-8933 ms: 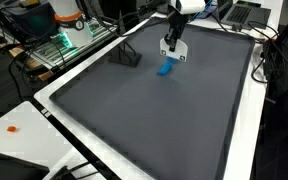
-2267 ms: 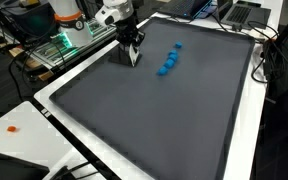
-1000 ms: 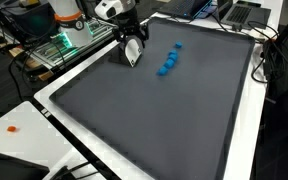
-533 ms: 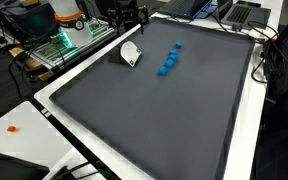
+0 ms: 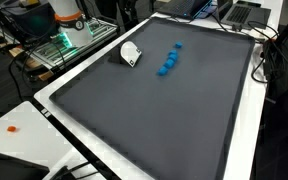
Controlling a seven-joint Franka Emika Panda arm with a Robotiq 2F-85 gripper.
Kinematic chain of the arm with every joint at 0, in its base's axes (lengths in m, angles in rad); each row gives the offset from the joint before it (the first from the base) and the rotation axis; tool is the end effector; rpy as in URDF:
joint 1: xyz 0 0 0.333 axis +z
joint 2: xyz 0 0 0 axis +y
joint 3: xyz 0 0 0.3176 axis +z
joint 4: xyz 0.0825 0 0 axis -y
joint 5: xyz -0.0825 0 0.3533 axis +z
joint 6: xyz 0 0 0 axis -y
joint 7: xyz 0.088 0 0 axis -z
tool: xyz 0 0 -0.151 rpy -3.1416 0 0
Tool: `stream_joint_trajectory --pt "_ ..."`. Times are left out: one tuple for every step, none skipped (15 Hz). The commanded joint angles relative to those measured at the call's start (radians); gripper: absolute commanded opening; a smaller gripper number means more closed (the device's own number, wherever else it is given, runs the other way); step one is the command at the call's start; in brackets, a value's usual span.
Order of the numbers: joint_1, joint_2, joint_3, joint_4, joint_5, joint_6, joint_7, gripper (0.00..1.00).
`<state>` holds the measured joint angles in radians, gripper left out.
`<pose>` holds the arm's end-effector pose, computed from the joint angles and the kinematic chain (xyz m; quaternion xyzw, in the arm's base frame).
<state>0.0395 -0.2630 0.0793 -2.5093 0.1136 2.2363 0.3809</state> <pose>0.4075 0.0553 0.3526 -0.9854 0.1669 0.0133 0.0319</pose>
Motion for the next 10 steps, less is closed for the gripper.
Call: stream_joint_trajectory --pt "0.029 0.004 0.006 0.028 -0.006 -0.035 -0.163 1.0" --pt "0.038 0.007 0.006 0.035 -0.006 -0.038 -0.208 1.0" --pt "0.045 0.009 0.006 0.042 -0.009 -0.041 -0.256 1.0" --pt "0.053 0.011 0.006 0.047 -0.01 -0.043 -0.303 1.0" --pt "0.059 0.013 0.006 0.051 -0.013 -0.044 -0.343 1.0" --pt "0.063 0.014 0.006 0.055 -0.015 -0.045 -0.372 1.0" --pt "0.067 0.015 0.006 0.059 -0.014 -0.045 -0.397 1.0" --pt "0.069 0.016 0.006 0.062 -0.015 -0.046 -0.418 1.0" --pt "0.071 0.016 0.006 0.064 -0.014 -0.045 -0.434 1.0" --pt "0.072 0.015 0.006 0.065 -0.013 -0.042 -0.447 1.0"
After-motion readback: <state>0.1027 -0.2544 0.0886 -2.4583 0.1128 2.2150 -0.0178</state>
